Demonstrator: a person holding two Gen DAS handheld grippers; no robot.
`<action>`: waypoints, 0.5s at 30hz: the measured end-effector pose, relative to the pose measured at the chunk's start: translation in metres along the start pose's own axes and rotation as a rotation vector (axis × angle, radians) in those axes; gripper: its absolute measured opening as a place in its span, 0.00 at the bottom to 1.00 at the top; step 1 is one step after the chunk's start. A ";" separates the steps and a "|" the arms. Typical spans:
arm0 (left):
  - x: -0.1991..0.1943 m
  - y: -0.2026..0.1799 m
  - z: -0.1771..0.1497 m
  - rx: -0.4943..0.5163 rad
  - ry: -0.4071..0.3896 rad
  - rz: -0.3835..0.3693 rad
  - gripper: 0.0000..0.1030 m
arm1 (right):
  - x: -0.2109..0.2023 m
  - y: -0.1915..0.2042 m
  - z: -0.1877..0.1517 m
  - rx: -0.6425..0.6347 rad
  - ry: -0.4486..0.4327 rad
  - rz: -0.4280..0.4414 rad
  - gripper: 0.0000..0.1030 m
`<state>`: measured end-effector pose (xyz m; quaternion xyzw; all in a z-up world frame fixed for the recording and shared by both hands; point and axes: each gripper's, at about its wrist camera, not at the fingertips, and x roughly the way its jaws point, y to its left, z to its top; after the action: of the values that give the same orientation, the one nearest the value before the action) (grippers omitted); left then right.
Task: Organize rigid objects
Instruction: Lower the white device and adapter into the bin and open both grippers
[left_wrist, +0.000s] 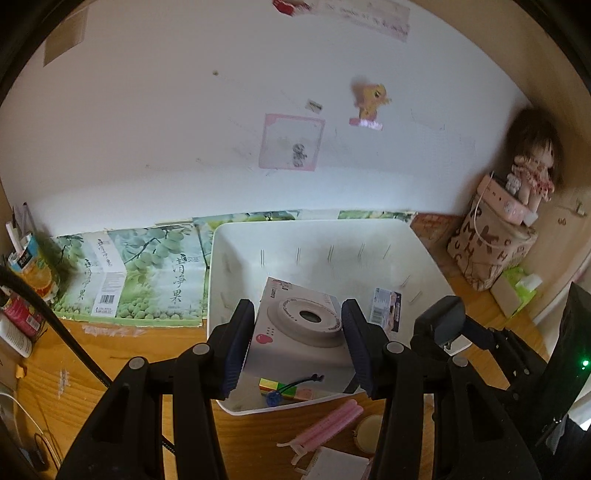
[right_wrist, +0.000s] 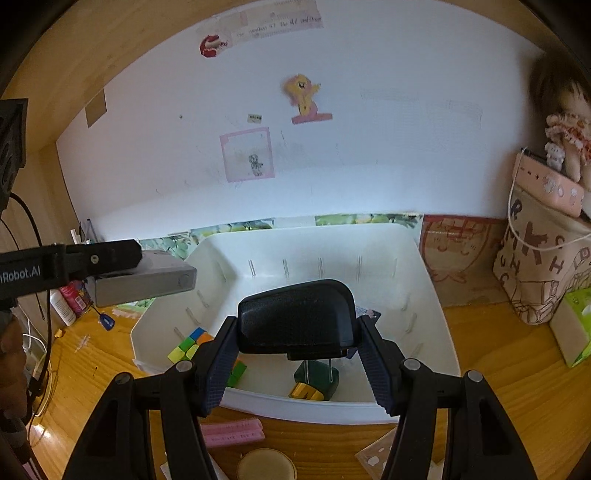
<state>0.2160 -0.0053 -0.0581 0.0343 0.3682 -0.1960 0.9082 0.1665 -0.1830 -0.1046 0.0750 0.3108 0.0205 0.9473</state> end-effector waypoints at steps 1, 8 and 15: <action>0.002 -0.002 0.000 0.008 0.004 0.004 0.51 | 0.002 -0.001 0.000 0.004 0.004 0.002 0.62; 0.007 -0.006 0.002 0.032 -0.026 0.024 0.51 | 0.013 -0.004 -0.003 0.021 0.039 0.009 0.62; 0.014 -0.001 0.003 -0.007 0.000 0.016 0.64 | 0.012 -0.005 -0.003 0.030 0.032 -0.009 0.75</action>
<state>0.2271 -0.0114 -0.0655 0.0338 0.3684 -0.1876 0.9099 0.1744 -0.1860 -0.1152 0.0873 0.3266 0.0129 0.9410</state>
